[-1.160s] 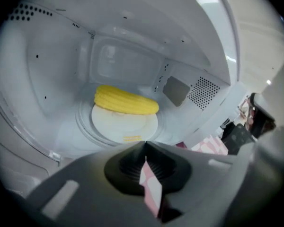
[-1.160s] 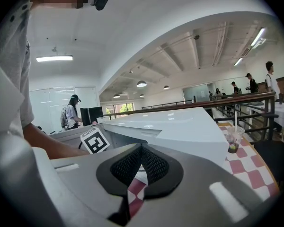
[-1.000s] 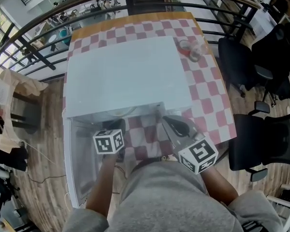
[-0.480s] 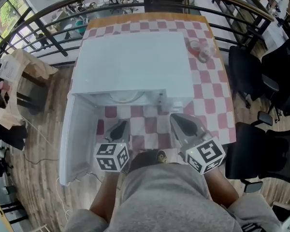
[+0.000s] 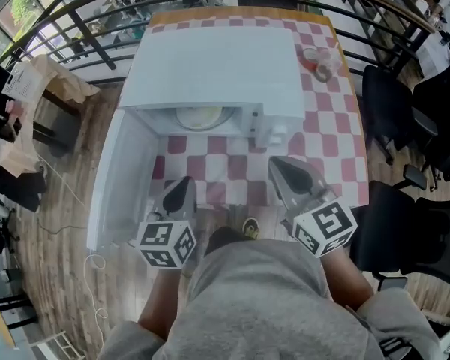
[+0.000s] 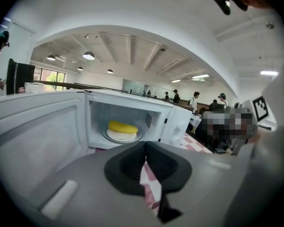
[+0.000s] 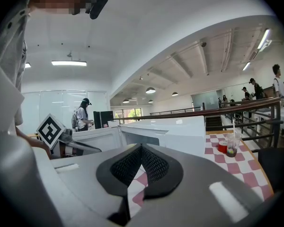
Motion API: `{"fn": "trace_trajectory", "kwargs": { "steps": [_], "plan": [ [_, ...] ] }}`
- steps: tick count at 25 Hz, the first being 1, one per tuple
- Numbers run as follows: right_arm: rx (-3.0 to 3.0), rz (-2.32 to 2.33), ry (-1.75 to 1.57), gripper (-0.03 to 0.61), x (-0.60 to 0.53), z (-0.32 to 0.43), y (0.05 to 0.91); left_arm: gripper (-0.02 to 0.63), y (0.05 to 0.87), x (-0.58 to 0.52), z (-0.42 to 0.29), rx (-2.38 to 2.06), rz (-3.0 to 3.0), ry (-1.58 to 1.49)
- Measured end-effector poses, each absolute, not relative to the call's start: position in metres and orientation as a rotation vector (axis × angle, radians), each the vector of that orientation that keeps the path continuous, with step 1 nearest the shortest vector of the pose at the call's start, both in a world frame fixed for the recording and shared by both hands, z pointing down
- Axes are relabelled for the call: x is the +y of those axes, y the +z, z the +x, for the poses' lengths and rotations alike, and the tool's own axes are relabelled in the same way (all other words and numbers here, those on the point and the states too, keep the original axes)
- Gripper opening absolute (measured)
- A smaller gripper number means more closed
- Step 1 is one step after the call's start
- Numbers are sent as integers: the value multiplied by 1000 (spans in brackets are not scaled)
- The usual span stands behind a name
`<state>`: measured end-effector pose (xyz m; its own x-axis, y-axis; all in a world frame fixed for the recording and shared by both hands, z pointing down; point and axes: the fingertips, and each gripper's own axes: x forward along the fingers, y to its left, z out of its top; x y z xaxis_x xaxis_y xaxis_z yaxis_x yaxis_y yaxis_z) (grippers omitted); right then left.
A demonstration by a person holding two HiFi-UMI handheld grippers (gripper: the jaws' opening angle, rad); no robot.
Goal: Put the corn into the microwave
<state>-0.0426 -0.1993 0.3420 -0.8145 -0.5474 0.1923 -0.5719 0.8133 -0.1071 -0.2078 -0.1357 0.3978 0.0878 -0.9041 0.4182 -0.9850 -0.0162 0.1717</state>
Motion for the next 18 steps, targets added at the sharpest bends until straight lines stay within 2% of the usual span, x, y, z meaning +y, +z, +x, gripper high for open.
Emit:
{"fn": "trace_trajectory", "kwargs": {
  "steps": [18],
  "plan": [
    [-2777,1023,174,0,-131,-23,324,9,349,-63,-202,-1863,2118,190]
  ]
}}
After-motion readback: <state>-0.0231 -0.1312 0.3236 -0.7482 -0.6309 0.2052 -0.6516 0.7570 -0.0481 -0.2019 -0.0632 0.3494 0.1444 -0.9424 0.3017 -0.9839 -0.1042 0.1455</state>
